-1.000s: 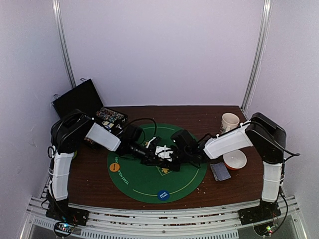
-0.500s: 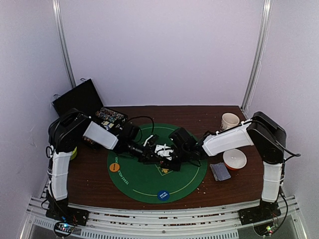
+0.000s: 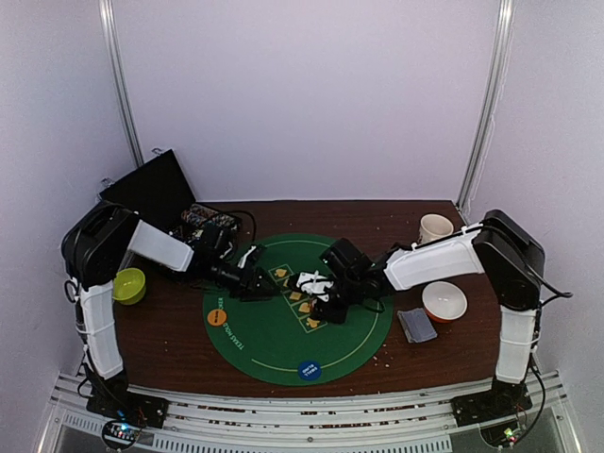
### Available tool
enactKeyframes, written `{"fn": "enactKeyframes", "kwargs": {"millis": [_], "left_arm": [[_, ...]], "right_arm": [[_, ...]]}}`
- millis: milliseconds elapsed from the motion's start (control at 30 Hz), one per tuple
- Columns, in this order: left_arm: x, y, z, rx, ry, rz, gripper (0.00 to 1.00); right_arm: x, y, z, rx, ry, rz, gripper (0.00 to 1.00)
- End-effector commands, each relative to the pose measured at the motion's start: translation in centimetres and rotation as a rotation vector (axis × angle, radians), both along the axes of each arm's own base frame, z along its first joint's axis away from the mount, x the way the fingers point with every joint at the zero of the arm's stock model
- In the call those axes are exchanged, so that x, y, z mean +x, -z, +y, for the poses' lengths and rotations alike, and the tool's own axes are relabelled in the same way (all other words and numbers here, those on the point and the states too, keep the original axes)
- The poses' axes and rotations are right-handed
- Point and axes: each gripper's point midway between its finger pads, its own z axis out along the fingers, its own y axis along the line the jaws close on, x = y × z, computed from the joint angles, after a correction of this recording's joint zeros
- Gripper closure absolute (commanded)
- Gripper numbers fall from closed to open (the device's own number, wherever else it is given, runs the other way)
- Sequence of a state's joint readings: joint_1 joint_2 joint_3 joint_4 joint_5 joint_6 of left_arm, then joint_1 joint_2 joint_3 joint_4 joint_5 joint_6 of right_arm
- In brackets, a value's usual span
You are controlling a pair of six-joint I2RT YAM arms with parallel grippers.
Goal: Distribute texas hold em gaming equipment
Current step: Place the poker chips pile in the small blind area.
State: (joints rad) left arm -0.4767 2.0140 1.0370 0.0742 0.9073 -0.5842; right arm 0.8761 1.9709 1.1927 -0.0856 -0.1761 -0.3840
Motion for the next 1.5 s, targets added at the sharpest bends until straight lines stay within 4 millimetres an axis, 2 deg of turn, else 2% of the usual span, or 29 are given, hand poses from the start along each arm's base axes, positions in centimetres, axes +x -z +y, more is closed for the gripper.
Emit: {"fn": "enactKeyframes", "kwargs": {"millis": [0, 200, 300, 533, 633, 733, 867, 1067, 1167, 1467], "left_arm": [[1.8, -0.9, 3.5, 0.085, -0.071, -0.086, 0.44], [3.3, -2.6, 6.1, 0.098, -0.131, -0.129, 0.44], [3.7, -3.1, 6.5, 0.108, -0.140, -0.148, 0.43], [3.9, -3.7, 6.9, 0.116, -0.144, -0.168, 0.43], [3.9, -3.9, 7.1, 0.123, -0.148, -0.179, 0.43], [3.9, -4.0, 7.3, 0.132, -0.150, -0.185, 0.43], [3.9, -4.2, 7.4, 0.138, -0.148, -0.191, 0.43], [4.2, -4.6, 7.7, 0.142, -0.154, -0.207, 0.43], [4.2, -4.5, 7.8, 0.143, -0.154, -0.203, 0.43], [4.5, -4.6, 8.1, 0.143, -0.161, -0.206, 0.43]], "right_arm": [[-5.5, 3.2, -5.0, -0.190, 0.016, 0.173, 1.00], [-9.3, 3.2, -6.1, -0.205, 0.032, 0.213, 1.00], [-11.2, 3.1, -6.2, -0.192, 0.030, 0.224, 1.00], [-14.2, 2.8, -6.2, -0.217, 0.007, 0.253, 1.00], [-15.2, 3.2, -6.4, -0.222, 0.014, 0.261, 1.00], [-16.1, 3.1, -5.6, -0.185, 0.012, 0.279, 1.00], [-16.5, 2.7, -4.6, -0.149, 0.019, 0.273, 1.00], [-16.5, 3.6, -5.1, -0.175, 0.053, 0.271, 1.00], [-16.0, 3.9, -5.4, -0.197, 0.075, 0.246, 0.91], [-15.8, 3.6, -6.5, -0.237, 0.104, 0.224, 0.48]]}}
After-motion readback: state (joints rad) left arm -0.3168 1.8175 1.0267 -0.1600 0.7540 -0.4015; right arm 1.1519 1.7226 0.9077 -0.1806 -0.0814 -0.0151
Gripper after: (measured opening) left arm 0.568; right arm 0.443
